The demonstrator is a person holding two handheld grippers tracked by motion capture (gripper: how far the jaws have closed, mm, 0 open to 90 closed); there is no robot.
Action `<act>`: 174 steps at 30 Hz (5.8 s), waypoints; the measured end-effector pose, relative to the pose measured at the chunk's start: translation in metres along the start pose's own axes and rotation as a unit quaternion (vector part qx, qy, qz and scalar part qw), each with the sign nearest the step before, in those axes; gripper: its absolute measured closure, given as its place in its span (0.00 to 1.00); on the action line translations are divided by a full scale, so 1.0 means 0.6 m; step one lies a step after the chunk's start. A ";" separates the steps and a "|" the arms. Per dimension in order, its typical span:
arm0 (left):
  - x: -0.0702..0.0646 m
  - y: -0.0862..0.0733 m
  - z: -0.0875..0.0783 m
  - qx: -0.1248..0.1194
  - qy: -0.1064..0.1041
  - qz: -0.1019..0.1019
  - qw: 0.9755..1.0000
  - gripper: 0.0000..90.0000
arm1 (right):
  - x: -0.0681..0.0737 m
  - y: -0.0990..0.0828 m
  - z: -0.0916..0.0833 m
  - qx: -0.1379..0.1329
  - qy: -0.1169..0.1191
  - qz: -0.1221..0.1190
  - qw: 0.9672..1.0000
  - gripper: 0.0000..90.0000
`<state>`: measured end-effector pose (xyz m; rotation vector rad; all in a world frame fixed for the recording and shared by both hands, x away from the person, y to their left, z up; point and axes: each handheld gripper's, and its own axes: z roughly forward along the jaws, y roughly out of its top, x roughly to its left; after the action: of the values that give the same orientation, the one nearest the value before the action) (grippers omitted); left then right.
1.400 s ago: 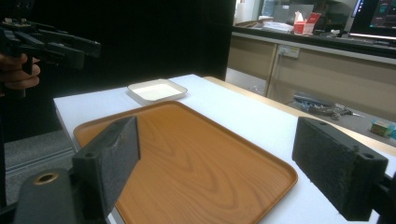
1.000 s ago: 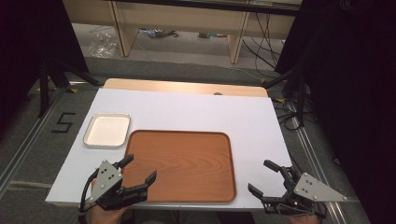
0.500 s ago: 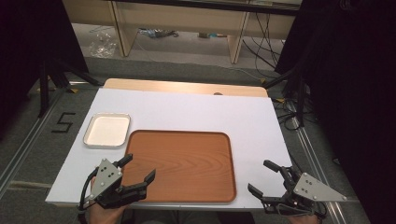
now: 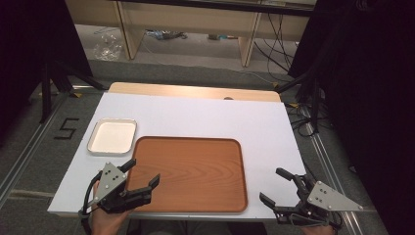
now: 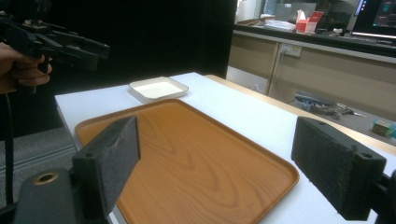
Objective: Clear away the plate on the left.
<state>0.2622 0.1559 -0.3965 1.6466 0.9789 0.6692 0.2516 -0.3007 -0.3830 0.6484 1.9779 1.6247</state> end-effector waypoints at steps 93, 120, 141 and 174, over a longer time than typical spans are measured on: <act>0.333 -0.059 0.127 0.159 0.231 -0.088 0.956 0.22 | 0.000 0.000 0.000 0.012 0.006 -0.005 1.000 0.18; 0.426 -0.090 0.123 0.212 0.236 -0.171 0.933 0.55 | 0.002 -0.001 -0.001 0.017 0.008 0.008 1.000 0.18; 0.440 -0.107 0.137 0.208 0.228 -0.216 0.926 0.83 | -0.002 -0.002 0.001 0.005 0.008 0.001 1.000 0.18; 0.435 -0.076 0.112 0.132 0.212 -0.248 0.936 0.98 | -0.001 -0.001 -0.001 0.011 0.006 -0.001 1.000 0.19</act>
<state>0.4371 0.3520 -0.4715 1.4108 1.7915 0.5686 0.2515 -0.3014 -0.3833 0.6456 2.0071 1.6100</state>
